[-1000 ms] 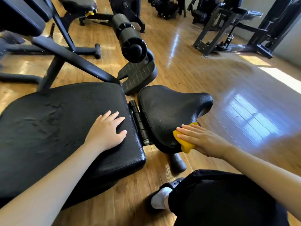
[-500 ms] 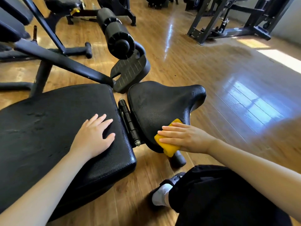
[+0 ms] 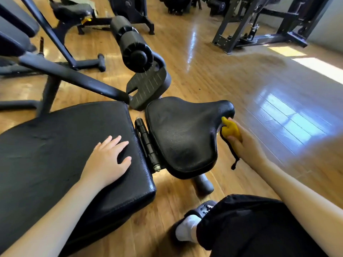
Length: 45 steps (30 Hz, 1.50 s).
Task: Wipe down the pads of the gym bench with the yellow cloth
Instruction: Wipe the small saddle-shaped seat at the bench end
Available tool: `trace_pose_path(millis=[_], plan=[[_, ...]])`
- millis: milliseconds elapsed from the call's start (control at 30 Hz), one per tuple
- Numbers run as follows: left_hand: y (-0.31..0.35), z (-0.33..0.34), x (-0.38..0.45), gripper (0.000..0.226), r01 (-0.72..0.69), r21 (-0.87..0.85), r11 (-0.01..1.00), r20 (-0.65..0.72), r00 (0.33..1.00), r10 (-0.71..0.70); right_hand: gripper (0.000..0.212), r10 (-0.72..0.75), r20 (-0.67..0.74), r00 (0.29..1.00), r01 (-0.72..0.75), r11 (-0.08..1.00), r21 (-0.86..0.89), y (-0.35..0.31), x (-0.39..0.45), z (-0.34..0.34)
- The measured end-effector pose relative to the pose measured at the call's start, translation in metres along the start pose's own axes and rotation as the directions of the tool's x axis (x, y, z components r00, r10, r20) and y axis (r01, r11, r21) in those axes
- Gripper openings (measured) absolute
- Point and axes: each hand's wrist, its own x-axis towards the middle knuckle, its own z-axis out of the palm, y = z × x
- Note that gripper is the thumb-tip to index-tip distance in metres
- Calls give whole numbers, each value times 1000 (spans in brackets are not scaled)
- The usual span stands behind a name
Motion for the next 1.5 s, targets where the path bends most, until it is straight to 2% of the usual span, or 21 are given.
trace_pose_path(millis=[67, 133, 200, 300, 367, 467, 567, 633, 733, 900, 967, 1133, 1200, 1267, 1333, 1400, 1467, 1500], plan=[[3, -1, 2, 49, 24, -30, 999, -6, 1000, -24, 45, 135, -40, 990, -125, 973, 192, -16, 5, 17], [12, -4, 4, 46, 59, -129, 990, -30, 998, -63, 47, 233, 24, 972, -227, 916, 331, -33, 2, 39], [28, -6, 11, 44, 55, -242, 969, -69, 995, -73, 48, 264, 85, 961, -274, 855, 440, -40, -9, 53], [64, -5, 30, 44, -38, -318, 947, -109, 994, 4, 45, 254, 170, 952, -306, 804, 511, -40, -28, 51], [89, 0, 47, 47, -80, -340, 937, -87, 995, 53, 36, 282, 223, 933, -359, 764, 536, -38, -36, 41], [111, 14, 76, 55, -94, -274, 957, -46, 995, 85, 20, 370, 276, 887, -456, 614, 644, -34, -20, 15], [115, 31, 94, 60, -13, -220, 975, -4, 1000, 12, 19, 503, 206, 839, -457, 447, 769, -7, 24, -19], [114, 47, 92, 61, 54, -219, 974, -29, 998, -62, 20, 594, 125, 795, -439, 420, 794, 15, 61, -34], [113, 65, 83, 60, 56, -190, 980, -145, 986, -84, 32, 625, 103, 774, -490, 488, 723, 46, 108, -30], [113, 67, 84, 66, 39, -160, 986, -150, 987, -63, 21, 574, 311, 758, -646, 589, 486, 51, 159, -6], [113, 68, 82, 64, 44, -158, 986, -149, 986, -68, 21, 548, 314, 775, -631, 649, 426, 54, 154, -10], [115, 68, 85, 63, 58, -161, 985, -159, 984, -84, 34, 391, 251, 886, -460, 813, 357, 62, 112, -25], [115, 69, 84, 63, 62, -162, 985, -159, 983, -88, 34, 404, 266, 875, -475, 823, 313, 57, 126, -24], [114, 69, 84, 62, 66, -164, 984, -161, 983, -93, 26, 389, 334, 859, -475, 848, 234, 45, 153, -21], [114, 68, 83, 62, 60, -170, 984, -157, 984, -88, 15, 378, 441, 814, -391, 918, -64, 25, 184, -14], [114, 67, 83, 62, 49, -184, 982, -149, 986, -77, 19, 395, 539, 744, -211, 904, -372, 0, 207, 1], [114, 66, 82, 63, 52, -201, 978, -142, 986, -82, 32, 371, 605, 705, -49, 876, -480, -21, 214, 18], [114, 66, 81, 62, 55, -209, 976, -142, 986, -86, 39, 358, 610, 707, -4, 865, -502, -27, 212, 22]])
